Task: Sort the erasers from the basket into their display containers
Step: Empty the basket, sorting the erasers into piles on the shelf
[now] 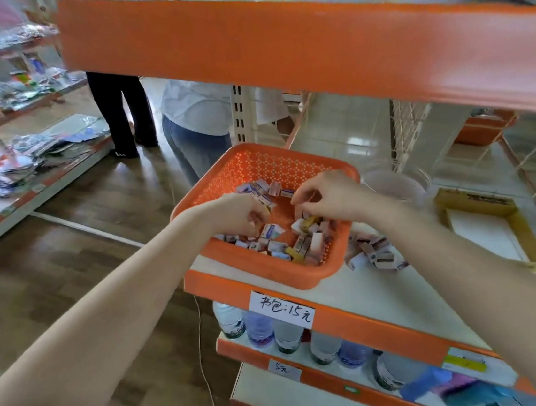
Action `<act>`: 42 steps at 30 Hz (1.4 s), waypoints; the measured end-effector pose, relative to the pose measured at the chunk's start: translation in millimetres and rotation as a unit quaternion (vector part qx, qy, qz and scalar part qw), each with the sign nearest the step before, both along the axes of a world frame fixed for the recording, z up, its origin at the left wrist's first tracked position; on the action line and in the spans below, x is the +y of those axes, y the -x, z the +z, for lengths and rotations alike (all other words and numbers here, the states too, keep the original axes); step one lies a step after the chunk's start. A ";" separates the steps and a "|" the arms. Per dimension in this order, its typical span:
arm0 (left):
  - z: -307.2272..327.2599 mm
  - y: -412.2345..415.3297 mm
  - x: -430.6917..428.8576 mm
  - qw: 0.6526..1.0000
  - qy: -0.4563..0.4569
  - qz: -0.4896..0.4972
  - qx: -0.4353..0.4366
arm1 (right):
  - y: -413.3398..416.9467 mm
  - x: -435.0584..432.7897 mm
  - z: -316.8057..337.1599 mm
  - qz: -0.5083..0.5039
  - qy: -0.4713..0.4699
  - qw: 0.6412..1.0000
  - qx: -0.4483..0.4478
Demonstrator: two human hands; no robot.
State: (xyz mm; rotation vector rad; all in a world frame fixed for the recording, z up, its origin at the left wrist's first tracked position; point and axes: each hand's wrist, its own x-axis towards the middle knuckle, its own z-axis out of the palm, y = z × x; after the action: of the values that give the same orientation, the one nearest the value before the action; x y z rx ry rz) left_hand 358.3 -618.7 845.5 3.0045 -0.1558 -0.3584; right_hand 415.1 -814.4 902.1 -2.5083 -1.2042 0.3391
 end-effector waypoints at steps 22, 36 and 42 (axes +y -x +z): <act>32.4 6.0 35.4 0.998 0.031 -0.009 -0.051 | -11.2 75.0 -31.6 0.058 0.047 0.987 0.141; 42.9 35.9 39.5 0.976 0.123 0.073 -0.164 | 0.5 76.4 -33.0 0.189 0.138 0.938 0.256; 40.6 40.9 32.9 0.977 0.100 0.057 -0.181 | 4.2 71.6 -32.1 0.203 0.102 0.943 0.243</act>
State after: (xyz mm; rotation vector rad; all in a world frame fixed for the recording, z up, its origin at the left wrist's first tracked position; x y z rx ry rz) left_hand 317.4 -585.7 886.1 2.8299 -0.0454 0.2077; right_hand 410.9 -742.8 870.0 -2.1122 -1.5100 1.1622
